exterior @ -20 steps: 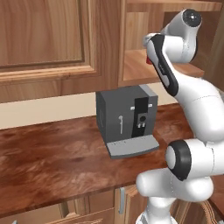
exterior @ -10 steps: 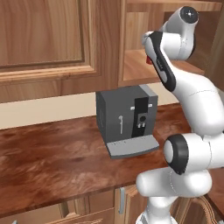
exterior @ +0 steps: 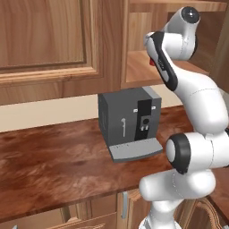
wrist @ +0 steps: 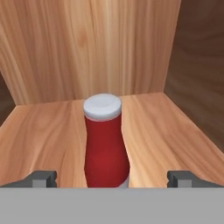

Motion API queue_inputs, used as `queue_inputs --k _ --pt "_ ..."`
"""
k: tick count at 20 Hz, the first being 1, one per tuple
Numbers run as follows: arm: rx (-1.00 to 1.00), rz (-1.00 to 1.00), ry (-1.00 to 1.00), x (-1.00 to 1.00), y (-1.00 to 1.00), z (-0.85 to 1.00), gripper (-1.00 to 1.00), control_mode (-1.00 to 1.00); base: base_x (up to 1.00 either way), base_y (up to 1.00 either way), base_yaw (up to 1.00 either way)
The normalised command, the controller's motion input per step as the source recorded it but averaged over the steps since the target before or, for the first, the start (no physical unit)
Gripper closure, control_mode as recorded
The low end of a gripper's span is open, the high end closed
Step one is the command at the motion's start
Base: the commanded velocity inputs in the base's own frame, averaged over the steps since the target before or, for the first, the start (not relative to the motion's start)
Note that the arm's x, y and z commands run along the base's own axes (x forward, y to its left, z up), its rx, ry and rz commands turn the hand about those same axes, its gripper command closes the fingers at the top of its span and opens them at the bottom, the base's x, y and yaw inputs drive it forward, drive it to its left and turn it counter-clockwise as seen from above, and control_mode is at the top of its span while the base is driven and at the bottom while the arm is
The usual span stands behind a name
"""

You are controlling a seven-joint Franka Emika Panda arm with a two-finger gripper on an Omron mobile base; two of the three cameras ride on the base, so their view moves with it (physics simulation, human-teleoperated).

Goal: Collect the turmeric, ketchup, and shaker from the cabinet and place them next to the stove.

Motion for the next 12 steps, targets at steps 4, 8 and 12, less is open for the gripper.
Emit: queue_inputs --k 4,8,12 --pt "0.0 0.0 0.03 0.13 0.01 -0.09 -1.0 -1.0 0.0 0.0 0.0" --pt "0.0 0.0 0.02 0.1 0.04 -0.12 -1.0 -1.0 0.0 0.0 0.0" --pt "0.0 0.0 0.01 0.09 0.03 -0.08 -1.0 -1.0 0.0 0.0 0.0"
